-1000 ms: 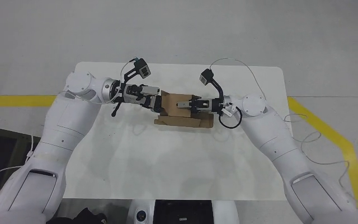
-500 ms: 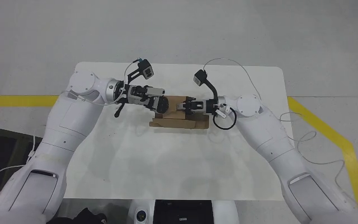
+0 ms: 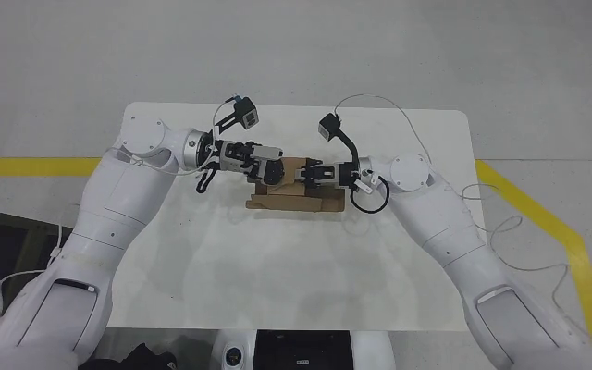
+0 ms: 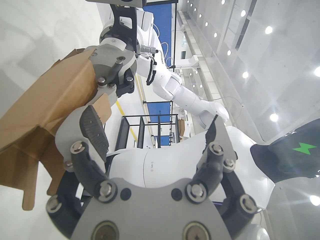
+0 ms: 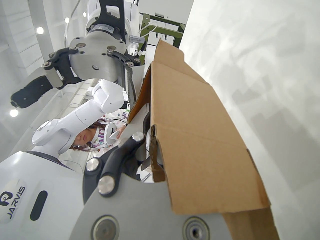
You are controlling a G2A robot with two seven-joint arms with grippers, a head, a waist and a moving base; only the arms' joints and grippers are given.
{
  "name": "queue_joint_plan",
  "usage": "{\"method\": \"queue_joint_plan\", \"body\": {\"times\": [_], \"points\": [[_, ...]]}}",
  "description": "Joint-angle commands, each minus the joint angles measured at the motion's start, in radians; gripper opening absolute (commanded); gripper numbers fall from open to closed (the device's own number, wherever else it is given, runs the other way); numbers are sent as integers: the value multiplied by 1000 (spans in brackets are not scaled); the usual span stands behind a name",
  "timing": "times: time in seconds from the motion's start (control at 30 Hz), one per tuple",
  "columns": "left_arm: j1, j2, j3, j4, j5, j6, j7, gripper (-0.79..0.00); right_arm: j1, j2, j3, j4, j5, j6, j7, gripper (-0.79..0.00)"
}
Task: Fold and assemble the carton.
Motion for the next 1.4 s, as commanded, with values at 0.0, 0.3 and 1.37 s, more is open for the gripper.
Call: {"method": "queue_joint_plan", "body": {"times": [0.0, 0.3, 1.37], "points": [[0, 3, -15, 9, -8, 1, 0, 0, -3, 1, 9, 6, 2, -4, -2, -785], [7, 15, -63, 37, 17, -2, 27, 0, -32, 14, 51, -4, 0, 2, 9, -785], [1, -18, 1, 63, 23, 4, 10, 0, -45, -13, 2, -49, 32, 20, 117, -785]]}}
